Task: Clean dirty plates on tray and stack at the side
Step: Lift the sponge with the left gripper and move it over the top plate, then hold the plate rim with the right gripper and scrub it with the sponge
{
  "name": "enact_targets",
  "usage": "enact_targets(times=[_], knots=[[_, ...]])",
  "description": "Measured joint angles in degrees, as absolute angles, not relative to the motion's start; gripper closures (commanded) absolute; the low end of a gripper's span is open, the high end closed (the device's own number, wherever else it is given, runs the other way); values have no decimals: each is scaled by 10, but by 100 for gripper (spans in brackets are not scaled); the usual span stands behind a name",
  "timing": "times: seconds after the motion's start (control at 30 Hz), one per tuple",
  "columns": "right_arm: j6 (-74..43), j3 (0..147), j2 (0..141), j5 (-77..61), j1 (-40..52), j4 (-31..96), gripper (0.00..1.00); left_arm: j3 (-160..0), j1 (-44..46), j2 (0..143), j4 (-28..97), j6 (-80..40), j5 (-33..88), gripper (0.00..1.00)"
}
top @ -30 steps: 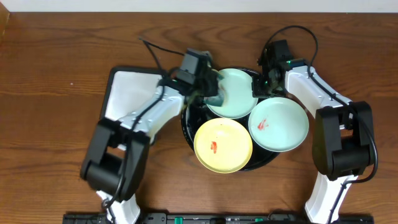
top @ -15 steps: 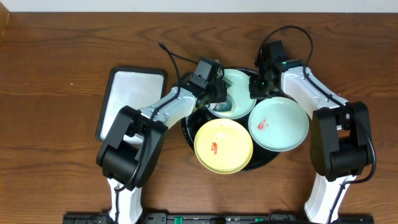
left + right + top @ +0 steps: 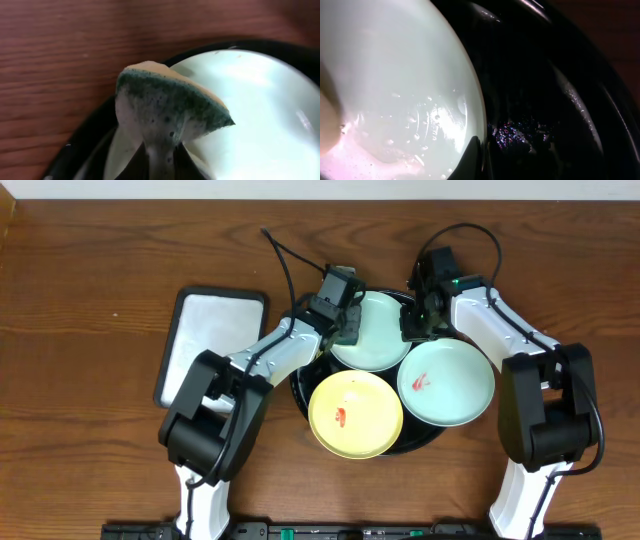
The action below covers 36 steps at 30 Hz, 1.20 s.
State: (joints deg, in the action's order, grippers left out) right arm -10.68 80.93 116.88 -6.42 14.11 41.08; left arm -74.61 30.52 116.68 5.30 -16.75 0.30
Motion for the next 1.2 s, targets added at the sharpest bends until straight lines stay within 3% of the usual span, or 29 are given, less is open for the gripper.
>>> enact_targets(times=[0.37, 0.83, 1.2], knots=[[-84, 810, 1168, -62, 141, 418, 99, -753, 337, 1208, -34, -293, 90, 93], [-80, 813, 1168, -67, 145, 422, 99, -754, 265, 1209, -34, -215, 135, 92], [-79, 813, 1168, -86, 153, 426, 99, -773, 273, 1179, 136, -141, 75, 93]])
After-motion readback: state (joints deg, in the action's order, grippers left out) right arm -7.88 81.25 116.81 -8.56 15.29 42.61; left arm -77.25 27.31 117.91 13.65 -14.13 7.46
